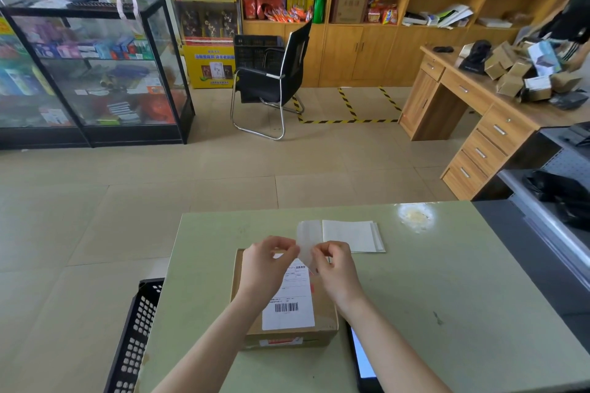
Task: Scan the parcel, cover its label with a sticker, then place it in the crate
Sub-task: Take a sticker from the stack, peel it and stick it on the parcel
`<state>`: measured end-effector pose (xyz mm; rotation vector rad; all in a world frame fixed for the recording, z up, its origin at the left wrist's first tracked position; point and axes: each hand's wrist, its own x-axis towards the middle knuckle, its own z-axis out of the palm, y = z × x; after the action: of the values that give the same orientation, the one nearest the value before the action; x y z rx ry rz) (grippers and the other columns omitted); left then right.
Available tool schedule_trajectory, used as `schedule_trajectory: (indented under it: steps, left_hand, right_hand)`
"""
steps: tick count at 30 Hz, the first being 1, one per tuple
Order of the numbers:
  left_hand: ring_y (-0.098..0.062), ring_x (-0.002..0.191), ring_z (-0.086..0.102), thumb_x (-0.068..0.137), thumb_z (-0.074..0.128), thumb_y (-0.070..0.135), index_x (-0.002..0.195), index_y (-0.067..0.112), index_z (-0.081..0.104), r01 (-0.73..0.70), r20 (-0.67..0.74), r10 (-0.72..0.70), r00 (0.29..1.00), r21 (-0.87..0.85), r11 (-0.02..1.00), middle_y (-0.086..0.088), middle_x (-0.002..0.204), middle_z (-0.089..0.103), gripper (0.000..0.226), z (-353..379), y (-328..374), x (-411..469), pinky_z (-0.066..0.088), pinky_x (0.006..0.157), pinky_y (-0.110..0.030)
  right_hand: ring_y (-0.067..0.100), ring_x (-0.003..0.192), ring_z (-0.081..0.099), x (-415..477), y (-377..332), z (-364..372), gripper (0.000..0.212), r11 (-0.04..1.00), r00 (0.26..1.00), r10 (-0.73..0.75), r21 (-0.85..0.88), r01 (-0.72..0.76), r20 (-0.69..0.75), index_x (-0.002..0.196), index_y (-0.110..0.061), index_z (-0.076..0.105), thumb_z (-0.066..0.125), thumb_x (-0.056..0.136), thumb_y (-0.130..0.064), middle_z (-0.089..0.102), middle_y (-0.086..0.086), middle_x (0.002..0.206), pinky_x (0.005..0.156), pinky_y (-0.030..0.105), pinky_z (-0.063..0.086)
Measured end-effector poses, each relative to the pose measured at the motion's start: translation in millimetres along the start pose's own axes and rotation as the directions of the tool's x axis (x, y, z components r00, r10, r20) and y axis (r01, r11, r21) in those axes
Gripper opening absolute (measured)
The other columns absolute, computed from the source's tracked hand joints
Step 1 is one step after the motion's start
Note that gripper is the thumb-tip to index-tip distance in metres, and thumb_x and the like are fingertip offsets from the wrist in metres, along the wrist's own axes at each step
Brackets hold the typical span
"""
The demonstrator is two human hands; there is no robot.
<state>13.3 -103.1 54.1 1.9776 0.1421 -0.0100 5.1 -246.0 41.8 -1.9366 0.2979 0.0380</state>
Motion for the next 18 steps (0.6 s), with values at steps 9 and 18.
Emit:
schedule_trajectory:
  steps: [9,18]
  left_hand:
    - [0.005,0.08,0.067,0.083,0.071,0.028,0.076,0.031,0.072,-0.08,0.053,0.083,0.995,-0.055,0.995,0.03,0.085,0.071,0.009,-1.3,-1.9,3.4,0.049,0.073,-0.013]
    - [0.01,0.083,0.062,0.082,0.071,0.026,0.071,0.031,0.07,-0.099,0.051,0.099,0.994,0.0,0.995,0.026,0.089,0.072,0.013,-0.8,-6.4,12.8,0.042,0.068,-0.001]
  right_hand:
    - [0.005,0.1,0.057,-4.8,-3.8,-0.9,0.019,0.99,0.998,-0.065,0.123,0.065,-0.006,0.089,-0.022,0.065,0.063,0.086,-0.04,0.054,-0.001,0.107,0.083,0.022,0.05]
    - [0.009,0.092,0.056,9.0,-1.0,-10.4,0.012,0.998,0.995,-0.066,-0.006,0.066,-0.073,0.09,-0.009,0.064,0.063,0.089,-0.021,0.053,0.005,0.108,0.077,0.01,0.044]
